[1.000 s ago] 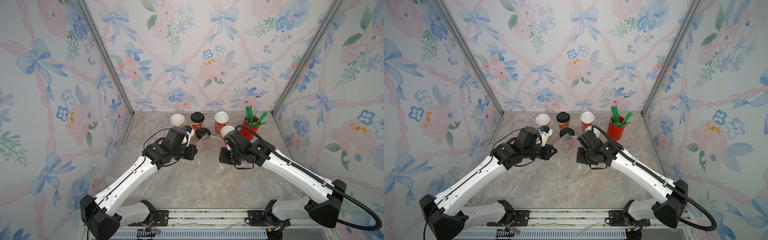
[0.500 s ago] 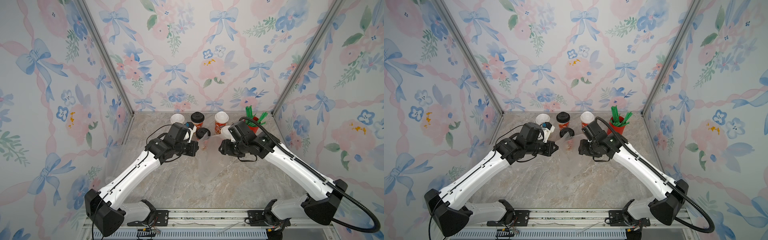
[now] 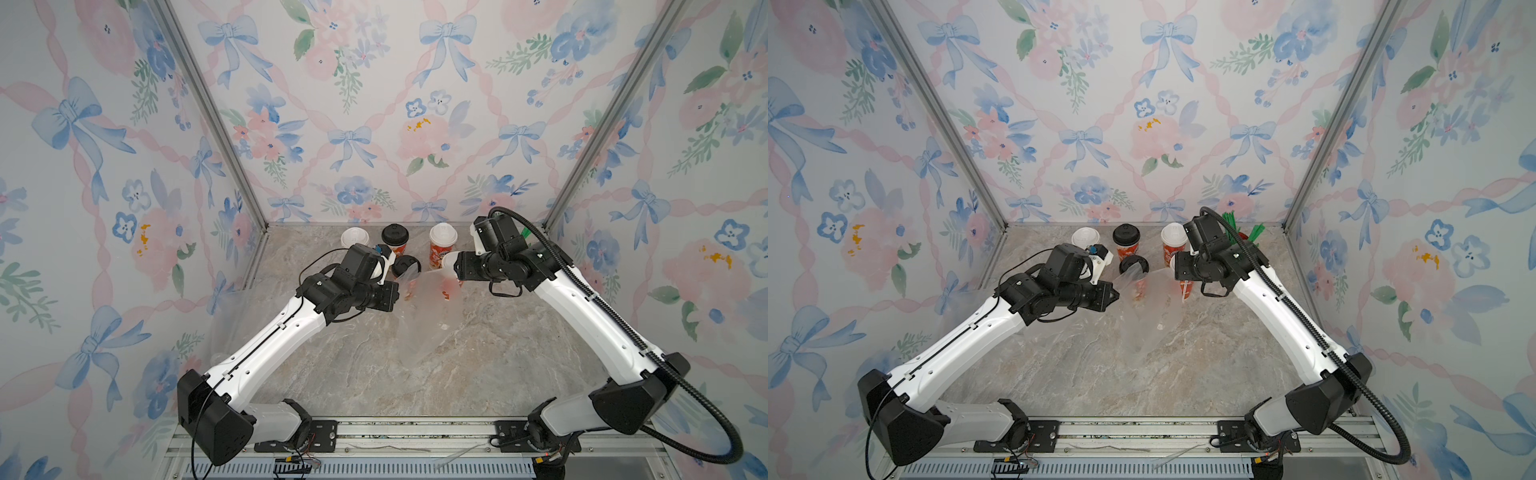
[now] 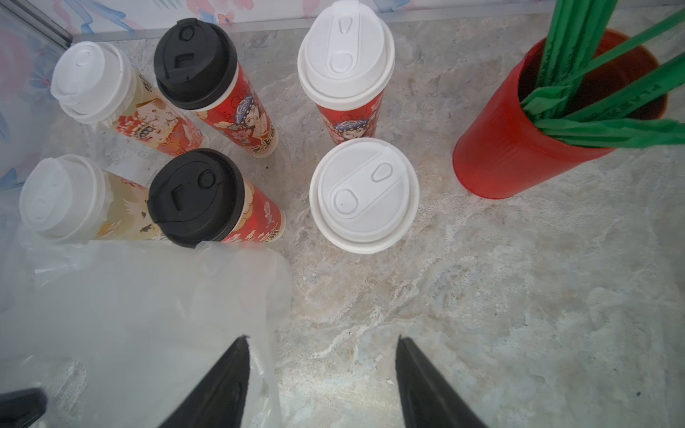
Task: Pack milk tea into plastic carrier bags
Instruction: Pick up the milk tea cup at the center of the board.
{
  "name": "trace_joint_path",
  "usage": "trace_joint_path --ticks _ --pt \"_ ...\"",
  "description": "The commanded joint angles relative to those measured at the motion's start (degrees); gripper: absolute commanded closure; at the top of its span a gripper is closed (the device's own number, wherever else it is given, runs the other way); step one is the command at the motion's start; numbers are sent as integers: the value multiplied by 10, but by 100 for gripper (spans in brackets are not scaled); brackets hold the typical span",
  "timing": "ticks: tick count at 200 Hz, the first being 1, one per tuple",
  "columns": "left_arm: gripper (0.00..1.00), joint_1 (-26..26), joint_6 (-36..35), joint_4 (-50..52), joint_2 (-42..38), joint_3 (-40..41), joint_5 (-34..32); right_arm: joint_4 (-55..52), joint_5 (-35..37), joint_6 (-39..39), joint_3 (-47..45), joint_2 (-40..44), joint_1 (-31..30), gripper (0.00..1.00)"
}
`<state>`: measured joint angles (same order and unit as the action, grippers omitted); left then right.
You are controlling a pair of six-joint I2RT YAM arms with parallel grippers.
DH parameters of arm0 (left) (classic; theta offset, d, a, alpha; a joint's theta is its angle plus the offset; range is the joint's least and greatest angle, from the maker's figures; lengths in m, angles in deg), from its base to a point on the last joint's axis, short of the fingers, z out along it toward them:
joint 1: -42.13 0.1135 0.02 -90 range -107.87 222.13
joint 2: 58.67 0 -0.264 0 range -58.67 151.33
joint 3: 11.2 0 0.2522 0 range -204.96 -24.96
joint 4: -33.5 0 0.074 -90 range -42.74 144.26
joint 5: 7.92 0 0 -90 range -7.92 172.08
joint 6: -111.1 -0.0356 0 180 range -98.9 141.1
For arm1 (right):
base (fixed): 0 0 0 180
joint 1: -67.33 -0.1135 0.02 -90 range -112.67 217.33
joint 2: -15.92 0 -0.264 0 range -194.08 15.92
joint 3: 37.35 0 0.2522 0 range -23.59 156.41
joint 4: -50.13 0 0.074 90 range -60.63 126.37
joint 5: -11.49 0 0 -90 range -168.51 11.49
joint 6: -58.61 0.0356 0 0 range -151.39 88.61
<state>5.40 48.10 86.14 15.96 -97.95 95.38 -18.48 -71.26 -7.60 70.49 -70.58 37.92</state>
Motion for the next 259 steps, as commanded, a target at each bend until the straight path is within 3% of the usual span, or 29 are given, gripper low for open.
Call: trace_joint_path --ticks 1,73,176,259 --pt "100 4 -14 3 -4 -8 -6 32 -7 -29 18 -34 30 34" --pt "100 5 -16 3 -3 -7 0 135 22 -62 -18 -77 33 20" --pt "100 6 -10 3 -5 -7 1 134 37 -70 -20 -137 27 20" --pt "100 7 -9 3 -7 -6 0 131 46 -72 -25 -159 27 27"
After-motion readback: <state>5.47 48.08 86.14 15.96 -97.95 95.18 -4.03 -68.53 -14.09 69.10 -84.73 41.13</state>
